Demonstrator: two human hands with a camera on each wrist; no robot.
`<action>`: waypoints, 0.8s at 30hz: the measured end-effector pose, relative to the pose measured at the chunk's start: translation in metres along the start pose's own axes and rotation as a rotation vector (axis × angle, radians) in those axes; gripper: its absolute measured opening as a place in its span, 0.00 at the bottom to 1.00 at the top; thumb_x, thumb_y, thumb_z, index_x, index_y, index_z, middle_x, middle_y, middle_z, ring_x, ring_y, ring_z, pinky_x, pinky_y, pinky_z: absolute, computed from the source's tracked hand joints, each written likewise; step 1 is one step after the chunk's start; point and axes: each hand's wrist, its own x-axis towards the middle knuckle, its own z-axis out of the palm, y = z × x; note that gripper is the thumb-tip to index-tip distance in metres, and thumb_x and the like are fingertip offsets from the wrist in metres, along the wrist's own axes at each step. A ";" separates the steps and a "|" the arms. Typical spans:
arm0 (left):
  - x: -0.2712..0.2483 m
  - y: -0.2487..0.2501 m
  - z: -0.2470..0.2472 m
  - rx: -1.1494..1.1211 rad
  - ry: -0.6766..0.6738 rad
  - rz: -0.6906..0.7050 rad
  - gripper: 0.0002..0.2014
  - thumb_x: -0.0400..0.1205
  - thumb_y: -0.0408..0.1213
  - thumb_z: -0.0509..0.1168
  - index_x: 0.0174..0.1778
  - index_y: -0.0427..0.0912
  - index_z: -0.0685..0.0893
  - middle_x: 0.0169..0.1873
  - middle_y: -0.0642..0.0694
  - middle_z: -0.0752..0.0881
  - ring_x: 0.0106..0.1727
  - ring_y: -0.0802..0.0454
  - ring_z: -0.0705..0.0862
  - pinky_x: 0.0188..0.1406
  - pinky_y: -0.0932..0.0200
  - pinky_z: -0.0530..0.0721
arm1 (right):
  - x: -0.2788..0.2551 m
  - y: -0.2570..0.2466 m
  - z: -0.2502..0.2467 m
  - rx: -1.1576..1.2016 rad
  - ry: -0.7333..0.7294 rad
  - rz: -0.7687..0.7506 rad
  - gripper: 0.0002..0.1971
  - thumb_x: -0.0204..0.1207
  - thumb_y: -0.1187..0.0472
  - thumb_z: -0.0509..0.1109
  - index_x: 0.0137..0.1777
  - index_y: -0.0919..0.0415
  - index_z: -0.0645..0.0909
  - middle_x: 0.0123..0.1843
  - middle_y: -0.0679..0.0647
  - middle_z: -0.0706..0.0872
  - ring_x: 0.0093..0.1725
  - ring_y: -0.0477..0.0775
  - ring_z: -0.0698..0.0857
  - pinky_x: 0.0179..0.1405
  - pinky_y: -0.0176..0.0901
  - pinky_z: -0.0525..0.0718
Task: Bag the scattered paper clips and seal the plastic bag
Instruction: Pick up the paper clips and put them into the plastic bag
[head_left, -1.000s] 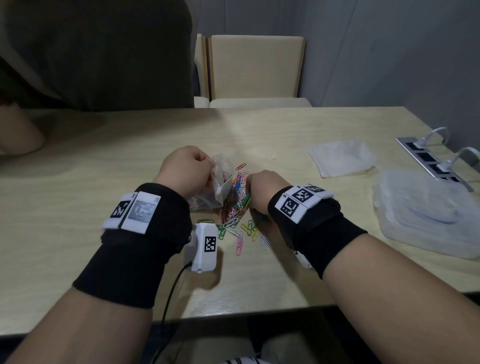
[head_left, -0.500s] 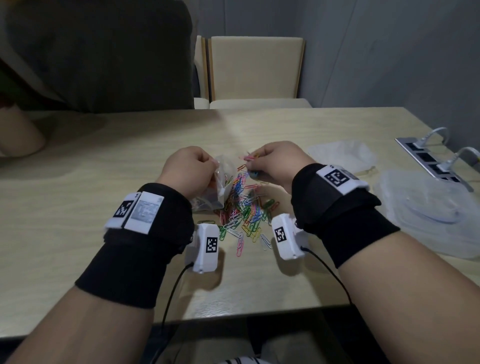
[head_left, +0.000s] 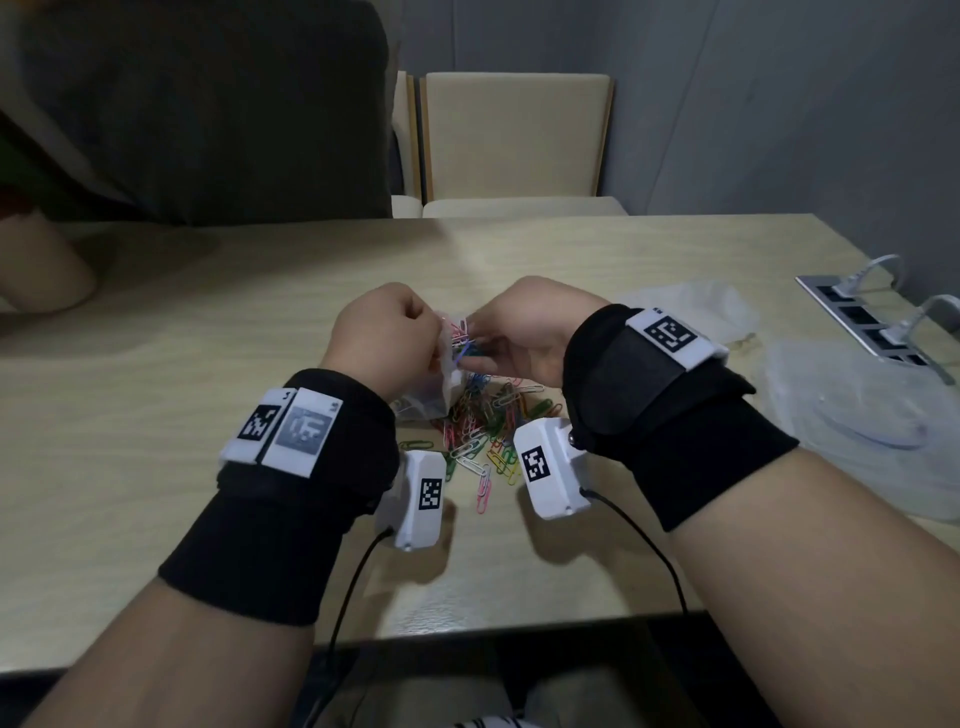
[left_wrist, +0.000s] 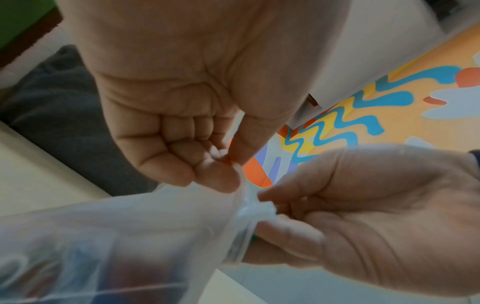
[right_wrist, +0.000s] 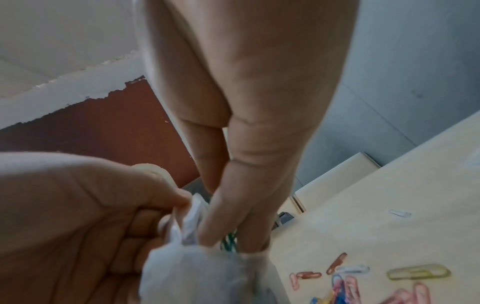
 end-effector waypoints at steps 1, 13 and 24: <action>0.000 0.000 0.000 0.000 0.005 -0.001 0.08 0.81 0.36 0.62 0.41 0.36 0.83 0.33 0.44 0.86 0.43 0.40 0.87 0.48 0.47 0.87 | -0.002 -0.003 0.002 -0.030 0.007 0.004 0.09 0.83 0.77 0.58 0.42 0.70 0.74 0.35 0.64 0.78 0.32 0.56 0.83 0.40 0.43 0.89; 0.006 -0.007 -0.004 -0.065 0.010 -0.071 0.08 0.80 0.37 0.62 0.39 0.39 0.84 0.31 0.45 0.87 0.42 0.40 0.88 0.46 0.46 0.88 | 0.013 -0.019 -0.006 -0.435 0.144 -0.120 0.13 0.84 0.68 0.60 0.62 0.71 0.82 0.43 0.60 0.84 0.37 0.55 0.82 0.35 0.43 0.82; 0.019 -0.018 -0.005 -0.097 0.060 -0.088 0.14 0.81 0.42 0.55 0.32 0.40 0.73 0.34 0.33 0.82 0.43 0.30 0.85 0.46 0.37 0.84 | 0.072 -0.002 -0.051 -0.971 0.274 0.057 0.19 0.84 0.63 0.60 0.73 0.66 0.74 0.72 0.63 0.79 0.71 0.61 0.79 0.45 0.39 0.73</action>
